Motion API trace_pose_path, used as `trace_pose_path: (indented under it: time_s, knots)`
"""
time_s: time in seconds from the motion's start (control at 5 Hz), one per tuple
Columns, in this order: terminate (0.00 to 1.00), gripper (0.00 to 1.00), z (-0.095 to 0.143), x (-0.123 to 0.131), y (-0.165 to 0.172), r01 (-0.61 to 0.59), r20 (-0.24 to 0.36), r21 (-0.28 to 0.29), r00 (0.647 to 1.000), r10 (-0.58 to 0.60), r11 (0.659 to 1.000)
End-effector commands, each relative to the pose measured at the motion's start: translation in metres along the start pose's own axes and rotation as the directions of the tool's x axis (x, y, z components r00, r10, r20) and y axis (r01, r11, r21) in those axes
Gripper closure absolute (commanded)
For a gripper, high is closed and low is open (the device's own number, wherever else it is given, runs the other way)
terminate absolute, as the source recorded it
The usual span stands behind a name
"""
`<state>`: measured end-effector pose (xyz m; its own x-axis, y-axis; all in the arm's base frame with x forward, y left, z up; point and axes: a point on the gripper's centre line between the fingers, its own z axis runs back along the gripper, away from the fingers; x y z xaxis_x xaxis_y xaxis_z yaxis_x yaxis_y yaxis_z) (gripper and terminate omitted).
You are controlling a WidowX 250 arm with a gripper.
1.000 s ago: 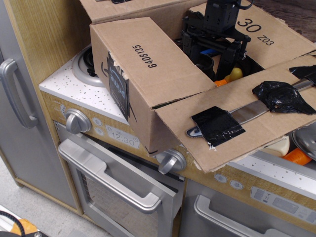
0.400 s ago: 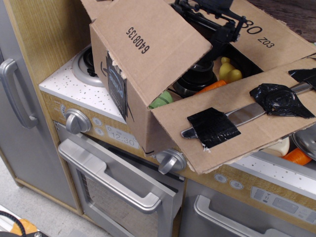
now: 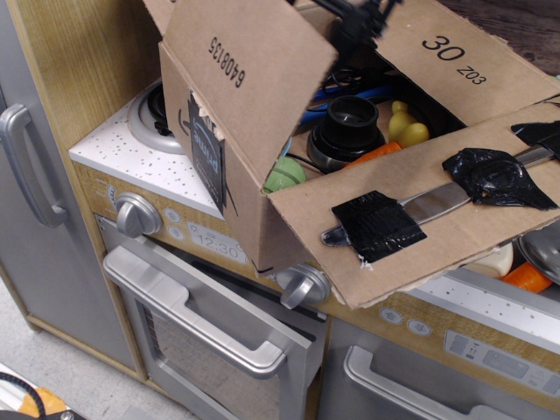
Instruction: Open large4fbox flaps
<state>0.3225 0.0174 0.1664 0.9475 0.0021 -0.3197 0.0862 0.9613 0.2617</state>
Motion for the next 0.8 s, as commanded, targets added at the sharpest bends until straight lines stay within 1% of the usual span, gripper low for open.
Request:
trace_pose_path:
  time_s: [0.0,0.2,0.4,0.6]
  knots:
    - [0.0,0.0,0.009,-0.049,0.039,-0.1,0.1,-0.031,0.99,0.103,0.994]
    - [0.0,0.0,-0.016,-0.071,0.05,-0.136,0.154,-0.078,0.977,0.147,0.988]
    - [0.0,0.0,-0.037,-0.081,0.055,-0.148,0.198,-0.14,0.965,0.174,0.979]
    - [0.0,0.0,-0.053,-0.077,0.057,-0.171,0.239,-0.211,0.946,0.221,0.962]
